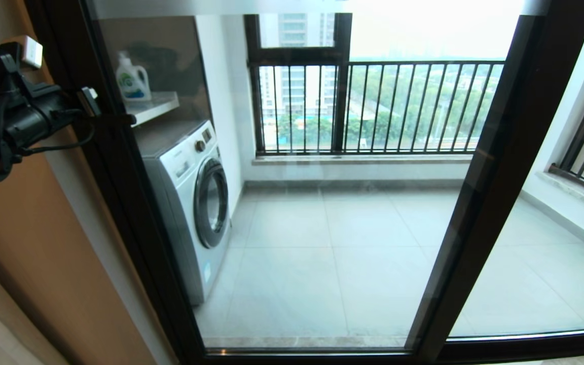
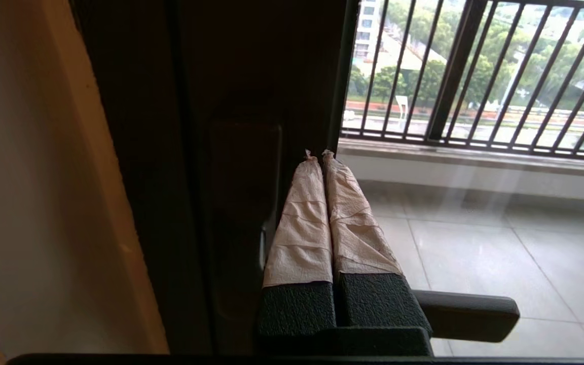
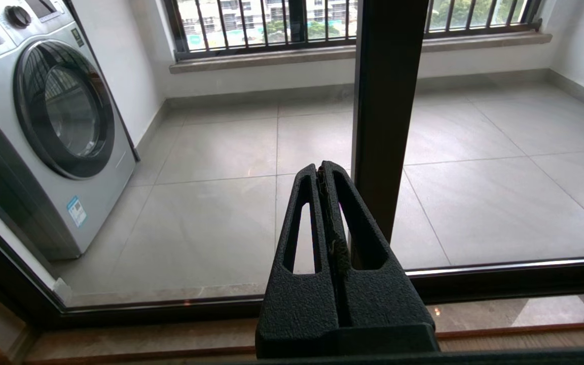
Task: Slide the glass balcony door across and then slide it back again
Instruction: Open the slid door
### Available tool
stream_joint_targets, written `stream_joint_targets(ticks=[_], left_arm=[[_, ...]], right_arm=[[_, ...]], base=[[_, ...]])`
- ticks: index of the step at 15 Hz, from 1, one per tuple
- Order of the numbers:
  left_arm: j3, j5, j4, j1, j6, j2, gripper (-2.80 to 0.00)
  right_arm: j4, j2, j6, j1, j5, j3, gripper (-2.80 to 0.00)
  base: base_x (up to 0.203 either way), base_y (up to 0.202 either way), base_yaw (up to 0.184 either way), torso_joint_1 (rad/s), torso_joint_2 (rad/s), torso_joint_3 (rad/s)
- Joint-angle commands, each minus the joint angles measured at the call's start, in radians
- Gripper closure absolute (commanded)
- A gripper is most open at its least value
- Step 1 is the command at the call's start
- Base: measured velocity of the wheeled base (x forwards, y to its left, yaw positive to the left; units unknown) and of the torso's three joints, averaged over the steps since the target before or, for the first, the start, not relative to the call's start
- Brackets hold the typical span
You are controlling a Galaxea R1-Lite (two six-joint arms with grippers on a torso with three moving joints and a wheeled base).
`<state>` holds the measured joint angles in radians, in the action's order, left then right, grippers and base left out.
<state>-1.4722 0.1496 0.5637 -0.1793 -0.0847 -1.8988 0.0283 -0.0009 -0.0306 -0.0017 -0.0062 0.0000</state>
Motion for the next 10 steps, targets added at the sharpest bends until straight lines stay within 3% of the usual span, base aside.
stream_joint_targets(ticks=[1,5,10], left_arm=[[-0.030,0.001,0.002,-0.012,0.000,-0.036,0.00],[-0.018,0.000,0.004,0.004,-0.002,-0.020,0.00],[0.102,0.001,0.015,0.046,-0.001,0.037,0.00]], right_arm=[[0.001,-0.001,0.000,0.000,0.000,0.011,0.00],[0.001,-0.001,0.000,0.002,0.000,0.012,0.00],[0.001,-0.001,0.000,0.000,0.000,0.012,0.00]], base=[[0.000,0.000,0.000,0.000,0.00,0.000],[0.000,0.000,0.000,0.000,0.00,0.000],[0.000,0.000,0.000,0.000,0.00,0.000]])
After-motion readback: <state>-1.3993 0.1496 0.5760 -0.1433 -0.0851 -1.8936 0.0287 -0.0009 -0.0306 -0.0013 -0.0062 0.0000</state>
